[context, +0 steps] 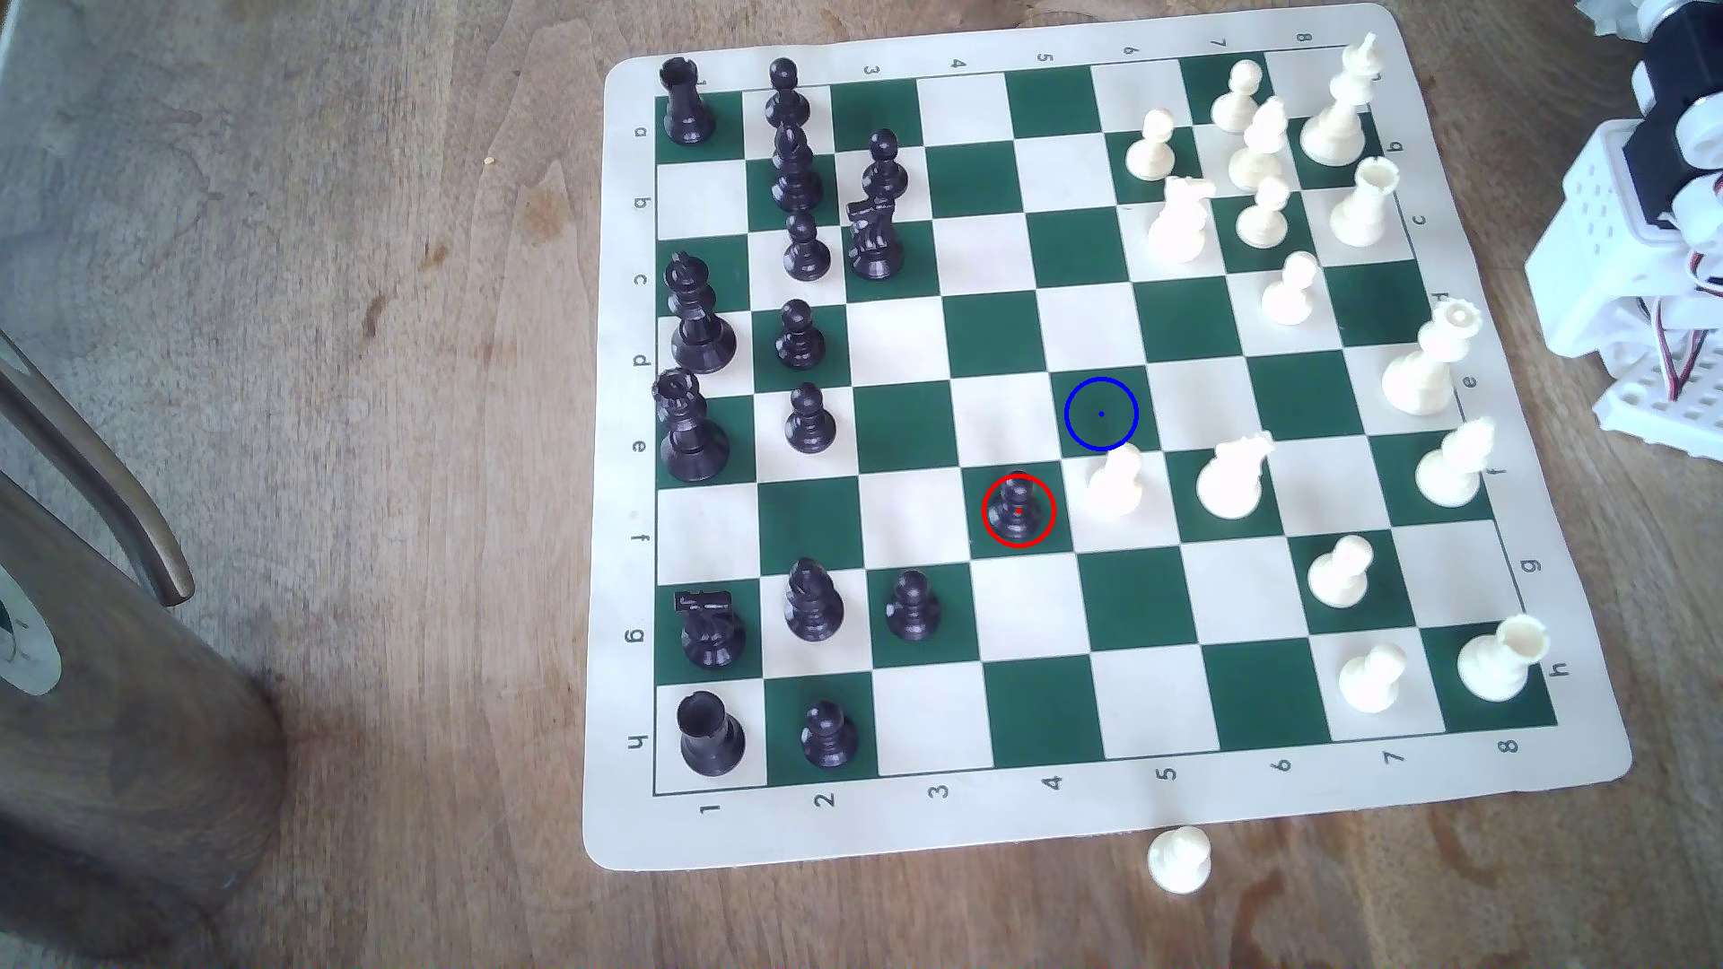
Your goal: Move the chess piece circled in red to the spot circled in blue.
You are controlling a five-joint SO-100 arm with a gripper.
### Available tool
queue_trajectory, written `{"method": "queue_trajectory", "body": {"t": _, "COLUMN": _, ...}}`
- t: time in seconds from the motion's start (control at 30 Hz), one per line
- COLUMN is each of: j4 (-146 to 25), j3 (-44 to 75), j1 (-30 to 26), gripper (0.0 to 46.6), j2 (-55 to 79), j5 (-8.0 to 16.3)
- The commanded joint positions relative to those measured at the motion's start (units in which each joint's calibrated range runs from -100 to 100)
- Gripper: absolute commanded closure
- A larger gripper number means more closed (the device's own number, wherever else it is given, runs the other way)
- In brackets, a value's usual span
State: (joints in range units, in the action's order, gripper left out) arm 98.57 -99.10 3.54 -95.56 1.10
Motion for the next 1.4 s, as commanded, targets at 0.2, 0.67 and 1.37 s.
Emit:
{"method": "queue_trajectory", "body": {"t": 0.2, "j4": 1.1, "j3": -0.8, "j1": -0.5, "gripper": 46.4, "j2": -0.3, "j5": 0.0}}
{"method": "queue_trajectory", "body": {"t": 0.67, "j4": -51.1, "j3": -0.8, "j1": -3.1, "gripper": 46.4, "j2": -0.2, "j5": -0.2}}
{"method": "queue_trajectory", "body": {"t": 1.37, "j4": -142.4, "j3": 59.5, "j1": -9.8, "gripper": 37.7, "j2": 52.5, "j5": 9.4}}
